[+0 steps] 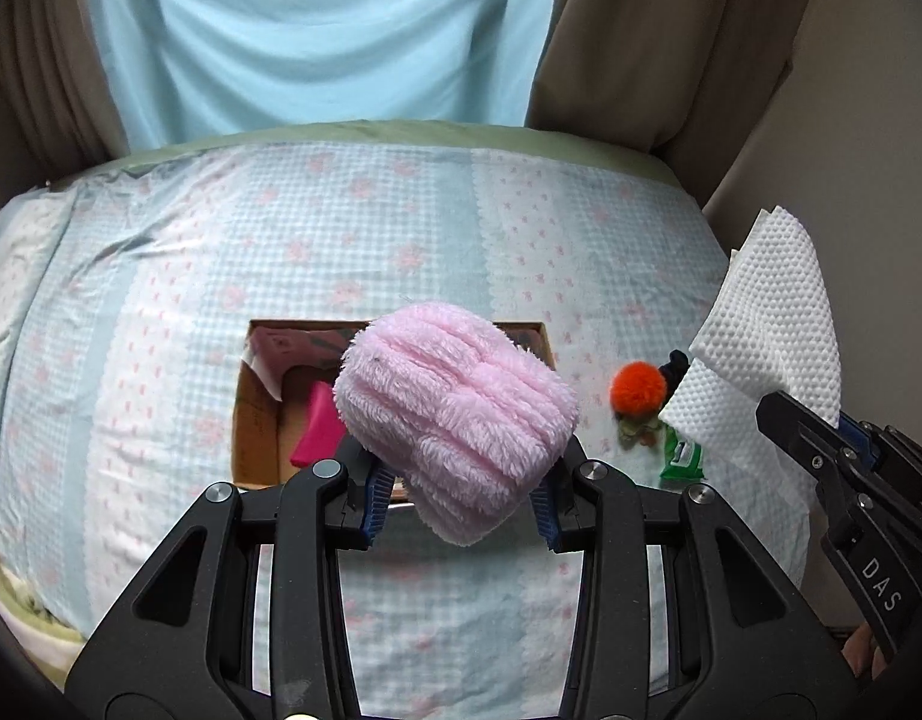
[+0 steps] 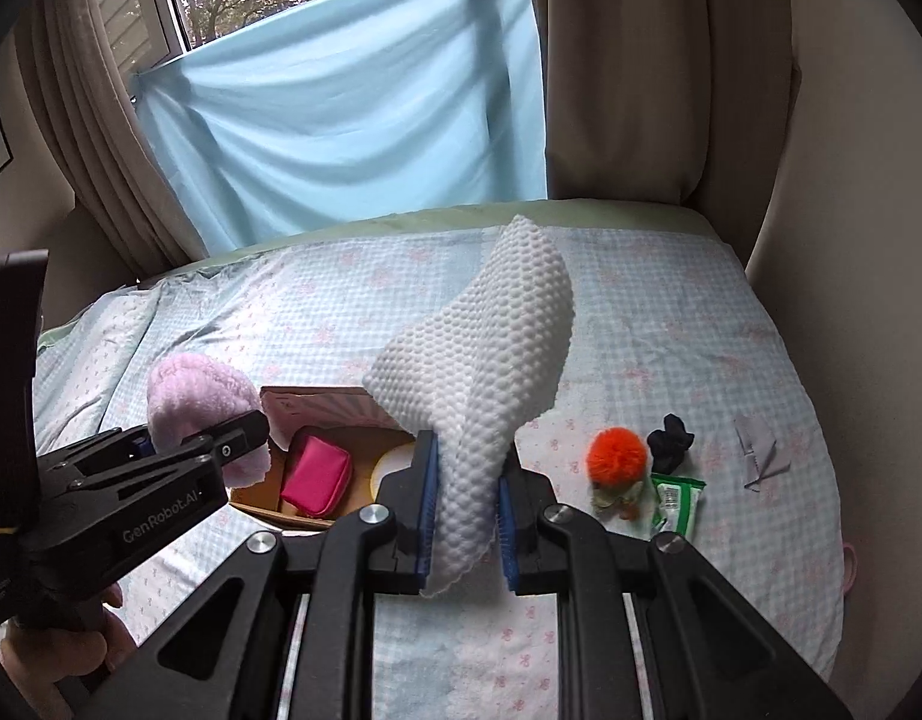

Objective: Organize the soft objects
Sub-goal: 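Carry the wristband and white mesh cloth over the box with both tools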

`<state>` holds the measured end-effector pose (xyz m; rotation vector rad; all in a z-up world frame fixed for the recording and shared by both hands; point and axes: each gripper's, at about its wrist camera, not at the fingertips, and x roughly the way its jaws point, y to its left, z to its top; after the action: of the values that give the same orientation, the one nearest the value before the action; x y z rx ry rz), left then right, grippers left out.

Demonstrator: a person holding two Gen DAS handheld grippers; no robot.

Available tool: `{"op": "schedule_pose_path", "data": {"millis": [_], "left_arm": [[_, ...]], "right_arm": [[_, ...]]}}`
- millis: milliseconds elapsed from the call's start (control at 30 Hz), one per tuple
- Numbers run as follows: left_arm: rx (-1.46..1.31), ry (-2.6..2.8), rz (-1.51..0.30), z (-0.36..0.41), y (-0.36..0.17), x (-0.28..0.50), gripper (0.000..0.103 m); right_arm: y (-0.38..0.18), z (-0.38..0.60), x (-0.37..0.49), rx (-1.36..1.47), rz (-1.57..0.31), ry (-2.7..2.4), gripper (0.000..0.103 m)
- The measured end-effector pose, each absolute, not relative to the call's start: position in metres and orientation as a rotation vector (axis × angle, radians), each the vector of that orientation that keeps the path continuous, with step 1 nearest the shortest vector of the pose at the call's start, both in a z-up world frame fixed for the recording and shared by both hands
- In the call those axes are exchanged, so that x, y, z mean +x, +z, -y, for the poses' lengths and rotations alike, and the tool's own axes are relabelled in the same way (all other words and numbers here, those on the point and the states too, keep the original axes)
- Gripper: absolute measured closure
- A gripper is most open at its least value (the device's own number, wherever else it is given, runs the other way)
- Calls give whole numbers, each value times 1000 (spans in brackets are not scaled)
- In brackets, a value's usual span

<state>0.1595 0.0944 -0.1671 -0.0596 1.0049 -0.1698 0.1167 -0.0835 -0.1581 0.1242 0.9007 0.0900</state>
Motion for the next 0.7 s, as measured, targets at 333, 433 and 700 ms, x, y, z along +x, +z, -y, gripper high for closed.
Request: {"op": "schedule_pose_path", "data": {"millis": [333,433,700], "left_arm": [[-4,-245,-1071,-154,-196,202,69],[6,-255,-1102,-162,-212,213,69],[46,-251,-1197,-173,-266,244,69]], "right_arm": [[-191,23,149,232,-1009,59,87],[-209,16,162,260,-1062,58,87],[-268,7,213,346,-1245,94,87]]}}
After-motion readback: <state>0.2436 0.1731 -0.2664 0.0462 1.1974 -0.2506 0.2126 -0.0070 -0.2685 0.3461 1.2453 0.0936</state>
